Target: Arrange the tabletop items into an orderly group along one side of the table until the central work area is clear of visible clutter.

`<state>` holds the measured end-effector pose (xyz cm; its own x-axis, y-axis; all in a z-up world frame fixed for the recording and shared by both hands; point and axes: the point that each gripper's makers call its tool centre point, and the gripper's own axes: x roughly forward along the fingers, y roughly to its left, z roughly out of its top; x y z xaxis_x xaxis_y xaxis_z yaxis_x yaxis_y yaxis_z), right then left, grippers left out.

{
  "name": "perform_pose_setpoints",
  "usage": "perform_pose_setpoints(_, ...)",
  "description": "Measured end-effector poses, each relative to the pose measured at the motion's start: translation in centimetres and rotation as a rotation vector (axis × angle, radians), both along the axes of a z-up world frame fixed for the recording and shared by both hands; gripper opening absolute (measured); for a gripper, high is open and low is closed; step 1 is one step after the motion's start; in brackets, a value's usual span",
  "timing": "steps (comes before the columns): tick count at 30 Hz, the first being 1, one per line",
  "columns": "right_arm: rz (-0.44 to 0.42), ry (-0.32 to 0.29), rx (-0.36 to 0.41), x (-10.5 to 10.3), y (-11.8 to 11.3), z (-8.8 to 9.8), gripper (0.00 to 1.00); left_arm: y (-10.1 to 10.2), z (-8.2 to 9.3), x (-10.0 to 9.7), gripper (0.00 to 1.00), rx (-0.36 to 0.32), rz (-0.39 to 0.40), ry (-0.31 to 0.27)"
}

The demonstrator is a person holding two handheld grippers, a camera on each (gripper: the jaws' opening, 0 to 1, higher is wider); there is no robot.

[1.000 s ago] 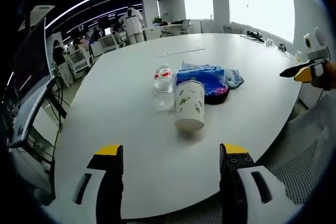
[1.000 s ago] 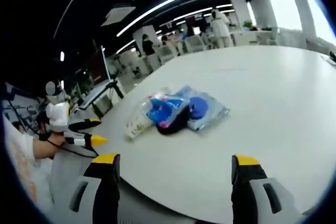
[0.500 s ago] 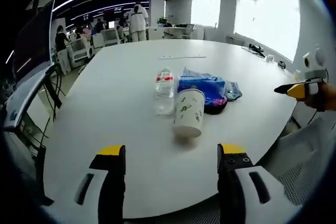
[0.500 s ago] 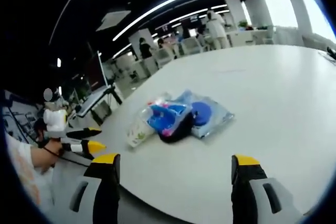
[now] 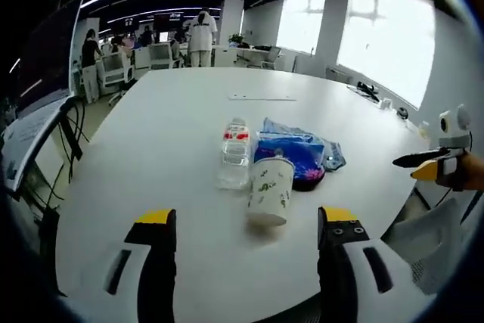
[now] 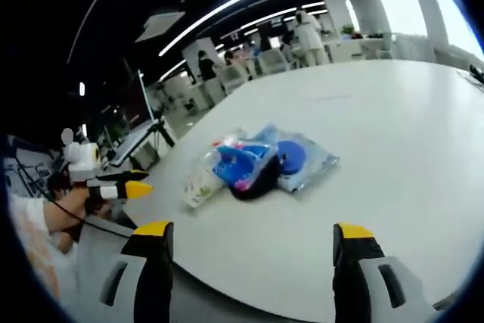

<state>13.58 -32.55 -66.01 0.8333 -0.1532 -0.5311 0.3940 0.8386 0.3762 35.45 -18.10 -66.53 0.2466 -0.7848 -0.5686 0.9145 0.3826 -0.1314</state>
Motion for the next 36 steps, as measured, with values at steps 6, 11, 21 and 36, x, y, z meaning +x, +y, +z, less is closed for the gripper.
perform_pose_setpoints(6,-0.007,0.001,-0.007,0.0,-0.1,0.3,0.88,-0.7,0.6,0.6,0.76,-0.004,-0.010,0.000)
perform_pose_setpoints(11,-0.019,0.004,0.003,-0.1,0.1,0.3,0.88,-1.6,0.9,1.3,0.74,-0.008,-0.012,0.016)
perform_pose_setpoints(21,-0.025,0.000,0.010,0.0,0.9,0.4,0.87,-3.9,1.2,2.1,0.71,0.006,-0.048,0.034)
perform_pose_setpoints(36,-0.064,-0.006,0.022,-0.9,1.4,0.0,0.87,-7.2,0.6,3.6,0.63,0.080,-0.079,0.078)
